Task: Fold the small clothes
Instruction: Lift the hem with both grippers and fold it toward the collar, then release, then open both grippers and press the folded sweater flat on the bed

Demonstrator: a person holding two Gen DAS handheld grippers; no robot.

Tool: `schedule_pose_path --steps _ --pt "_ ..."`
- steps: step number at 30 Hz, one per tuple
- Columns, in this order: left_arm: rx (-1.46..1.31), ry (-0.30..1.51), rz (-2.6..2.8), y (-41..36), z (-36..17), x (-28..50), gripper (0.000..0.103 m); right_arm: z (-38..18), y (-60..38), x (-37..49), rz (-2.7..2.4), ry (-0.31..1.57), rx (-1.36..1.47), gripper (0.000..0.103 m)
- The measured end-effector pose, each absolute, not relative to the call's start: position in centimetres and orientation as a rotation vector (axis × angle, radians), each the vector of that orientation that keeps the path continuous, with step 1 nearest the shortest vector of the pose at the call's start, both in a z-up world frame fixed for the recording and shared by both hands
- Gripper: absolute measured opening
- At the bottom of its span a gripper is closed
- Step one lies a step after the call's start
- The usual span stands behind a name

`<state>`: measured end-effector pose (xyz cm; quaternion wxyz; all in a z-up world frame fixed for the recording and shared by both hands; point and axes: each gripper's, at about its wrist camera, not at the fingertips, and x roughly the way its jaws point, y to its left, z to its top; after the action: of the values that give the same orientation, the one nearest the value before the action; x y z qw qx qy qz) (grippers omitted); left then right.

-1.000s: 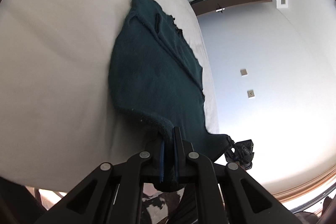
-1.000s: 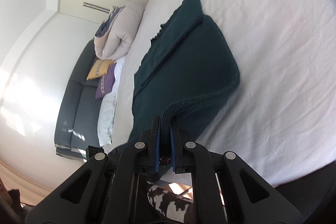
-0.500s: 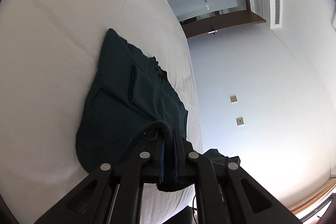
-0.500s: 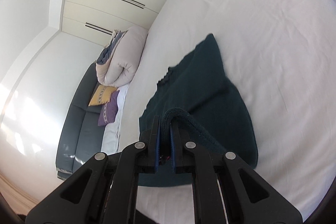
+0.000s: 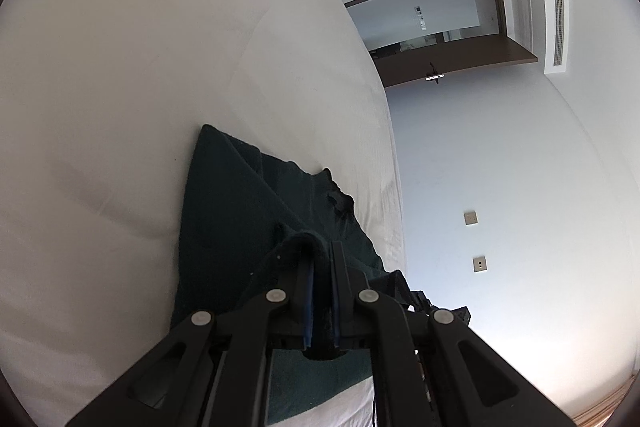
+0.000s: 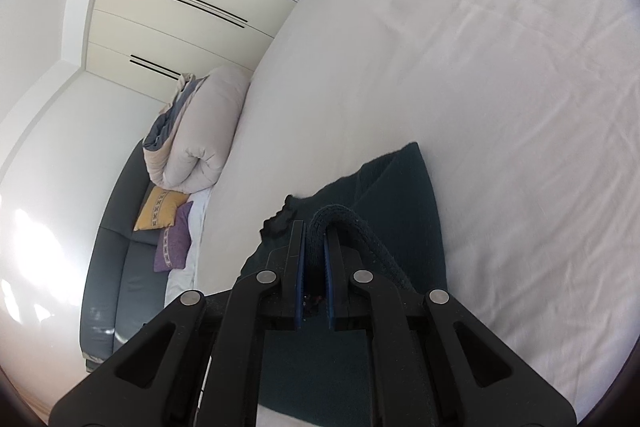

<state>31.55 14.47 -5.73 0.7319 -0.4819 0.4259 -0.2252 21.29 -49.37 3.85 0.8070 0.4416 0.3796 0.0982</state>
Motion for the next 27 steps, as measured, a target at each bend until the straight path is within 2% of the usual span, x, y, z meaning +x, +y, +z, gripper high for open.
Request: schedule_pose_path --steps 8,10,12,14,15,16,19,27 --pt "-1.078 0.976 -0.415 14.7 -9.1 35.9 0.007 0.1 -50.7 27.9 0.098 0.847 0.954 0.007" --pt "-1.092 1.01 -0.393 14.5 -10.4 36.6 0.02 -1.3 -50.6 29.3 0.062 0.897 0.916 0.008" --pt "-1.128 0.995 -0.377 14.8 -11.0 36.4 0.052 -2.7 -50.6 30.4 0.028 0.94 0.924 0.012" --pt "-1.165 0.954 -0.386 15.3 -10.9 35.8 0.065 -2.9 -50.6 30.6 0.038 0.899 0.929 0.026" --pt "-1.154 0.952 -0.378 15.3 -10.7 35.6 0.069 -2.9 -50.6 30.6 0.039 0.884 0.922 0.044" --pt "-1.136 0.953 -0.37 15.3 -10.4 35.3 0.071 -2.7 -50.5 30.6 0.052 0.862 0.915 0.061" --pt "-1.101 0.955 -0.374 15.0 -9.4 33.8 0.071 -1.9 -50.0 30.1 0.054 0.838 0.884 0.07" --pt "-0.869 0.927 -0.381 12.2 -6.7 27.0 0.071 0.6 -48.9 23.4 0.031 0.857 0.772 0.071"
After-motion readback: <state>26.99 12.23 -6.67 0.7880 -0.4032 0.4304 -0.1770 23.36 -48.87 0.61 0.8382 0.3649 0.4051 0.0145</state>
